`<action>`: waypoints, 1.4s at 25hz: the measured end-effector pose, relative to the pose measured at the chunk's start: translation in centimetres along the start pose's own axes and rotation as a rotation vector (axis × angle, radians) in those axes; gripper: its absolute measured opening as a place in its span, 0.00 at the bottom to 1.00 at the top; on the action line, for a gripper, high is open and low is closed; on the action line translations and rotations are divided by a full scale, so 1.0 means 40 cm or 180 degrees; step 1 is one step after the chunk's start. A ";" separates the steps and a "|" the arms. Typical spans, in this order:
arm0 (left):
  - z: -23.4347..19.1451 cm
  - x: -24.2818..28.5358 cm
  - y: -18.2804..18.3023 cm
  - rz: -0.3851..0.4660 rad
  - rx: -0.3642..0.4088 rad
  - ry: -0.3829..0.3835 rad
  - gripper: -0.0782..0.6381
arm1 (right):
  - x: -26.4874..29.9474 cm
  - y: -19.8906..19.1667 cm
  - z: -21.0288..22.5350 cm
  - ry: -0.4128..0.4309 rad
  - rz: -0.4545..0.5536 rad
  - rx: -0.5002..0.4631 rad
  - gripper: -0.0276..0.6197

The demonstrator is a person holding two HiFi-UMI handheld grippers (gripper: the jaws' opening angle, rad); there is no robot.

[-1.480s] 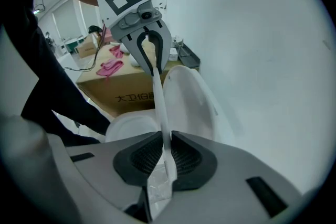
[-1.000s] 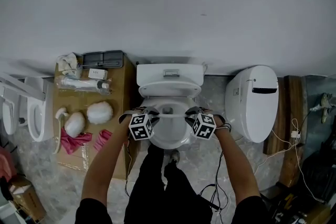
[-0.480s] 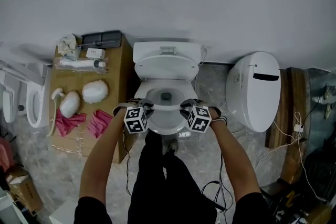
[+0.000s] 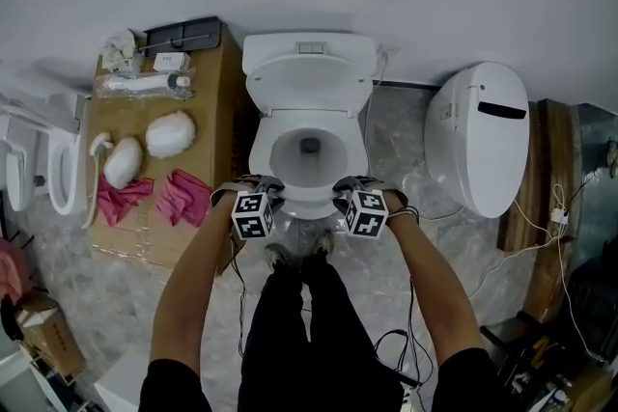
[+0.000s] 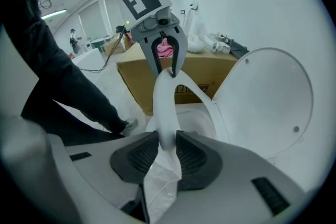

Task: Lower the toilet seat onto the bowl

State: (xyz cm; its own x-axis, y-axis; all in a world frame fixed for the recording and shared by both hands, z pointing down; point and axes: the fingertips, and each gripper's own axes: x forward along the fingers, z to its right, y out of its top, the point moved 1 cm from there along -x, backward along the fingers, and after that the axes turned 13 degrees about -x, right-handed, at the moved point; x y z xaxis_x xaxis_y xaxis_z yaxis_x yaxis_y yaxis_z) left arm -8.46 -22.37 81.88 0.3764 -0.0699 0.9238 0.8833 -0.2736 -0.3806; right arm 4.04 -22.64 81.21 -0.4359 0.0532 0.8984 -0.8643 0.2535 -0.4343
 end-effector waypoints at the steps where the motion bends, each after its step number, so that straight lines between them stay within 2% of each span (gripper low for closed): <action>1: 0.010 0.013 -0.008 0.0011 0.0005 -0.0008 0.29 | 0.014 -0.004 -0.011 -0.0002 0.0004 0.0019 0.23; 7: 0.089 0.093 -0.063 0.0041 0.0058 -0.0104 0.30 | 0.108 -0.028 -0.101 0.0058 -0.0159 -0.0042 0.25; 17: 0.189 0.260 -0.155 -0.0024 0.0352 -0.0171 0.31 | 0.277 -0.090 -0.220 -0.0012 -0.0360 -0.0149 0.26; 22: 0.214 0.342 -0.199 -0.0043 0.0427 -0.0143 0.31 | 0.355 -0.121 -0.256 0.0039 -0.0342 -0.0003 0.26; 35: 0.247 0.561 -0.297 -0.0127 0.0304 -0.0231 0.30 | 0.573 -0.219 -0.306 0.0084 -0.0369 0.0182 0.24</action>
State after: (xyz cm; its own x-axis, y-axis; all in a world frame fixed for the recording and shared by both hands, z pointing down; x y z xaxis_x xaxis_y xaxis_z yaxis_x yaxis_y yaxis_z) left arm -7.74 -11.23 106.73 0.3565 0.0098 0.9342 0.9193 -0.1819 -0.3489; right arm 4.70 -11.81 106.40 -0.3260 0.0522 0.9439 -0.9218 0.2039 -0.3296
